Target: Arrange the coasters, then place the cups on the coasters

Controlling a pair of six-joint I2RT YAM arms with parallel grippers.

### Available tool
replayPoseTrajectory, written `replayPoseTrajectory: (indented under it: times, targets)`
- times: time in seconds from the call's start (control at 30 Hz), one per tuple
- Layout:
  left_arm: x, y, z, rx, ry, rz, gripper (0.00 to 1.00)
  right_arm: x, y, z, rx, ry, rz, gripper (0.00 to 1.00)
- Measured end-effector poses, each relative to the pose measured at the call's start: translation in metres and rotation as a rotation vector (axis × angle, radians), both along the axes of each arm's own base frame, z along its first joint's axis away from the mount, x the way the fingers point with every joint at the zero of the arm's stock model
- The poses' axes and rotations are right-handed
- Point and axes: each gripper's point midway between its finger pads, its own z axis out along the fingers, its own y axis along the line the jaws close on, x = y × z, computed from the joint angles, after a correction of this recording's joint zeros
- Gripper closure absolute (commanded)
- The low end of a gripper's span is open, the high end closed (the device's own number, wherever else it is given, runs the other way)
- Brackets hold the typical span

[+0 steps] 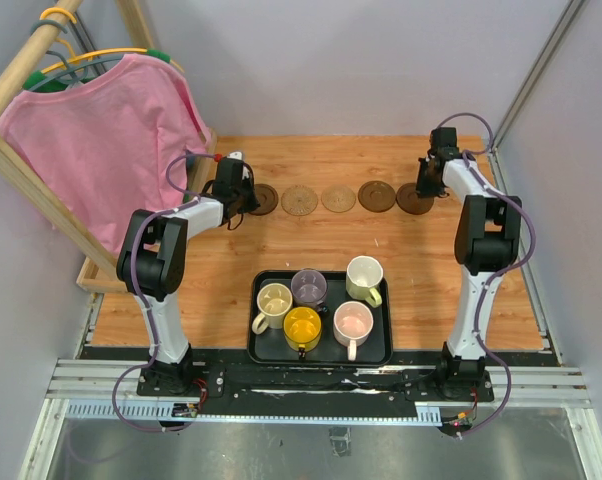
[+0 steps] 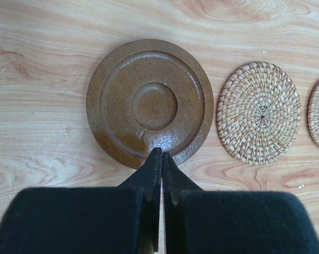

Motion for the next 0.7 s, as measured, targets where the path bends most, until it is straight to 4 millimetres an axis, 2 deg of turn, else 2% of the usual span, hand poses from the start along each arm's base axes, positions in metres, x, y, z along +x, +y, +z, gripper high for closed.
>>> replayPoseTrajectory:
  times: [0.17, 0.3, 0.5, 0.7]
  targets:
    - [0.000, 0.000, 0.000, 0.004, 0.000, -0.002, 0.99, 0.025, 0.007, 0.011, 0.032, -0.054, 0.025, 0.99]
    - [0.000, 0.001, 0.000, 0.008, 0.000, -0.003, 1.00, 0.038, 0.011, 0.009, 0.052, -0.067, 0.039, 0.99]
    - [0.000, 0.001, -0.001, 0.012, 0.000, -0.003, 0.99, 0.033, 0.015, -0.008, 0.073, -0.024, 0.050, 0.99]
    - [0.000, 0.002, -0.001, 0.013, 0.000, -0.002, 1.00, 0.029, 0.015, -0.014, 0.075, -0.007, 0.050, 0.99]
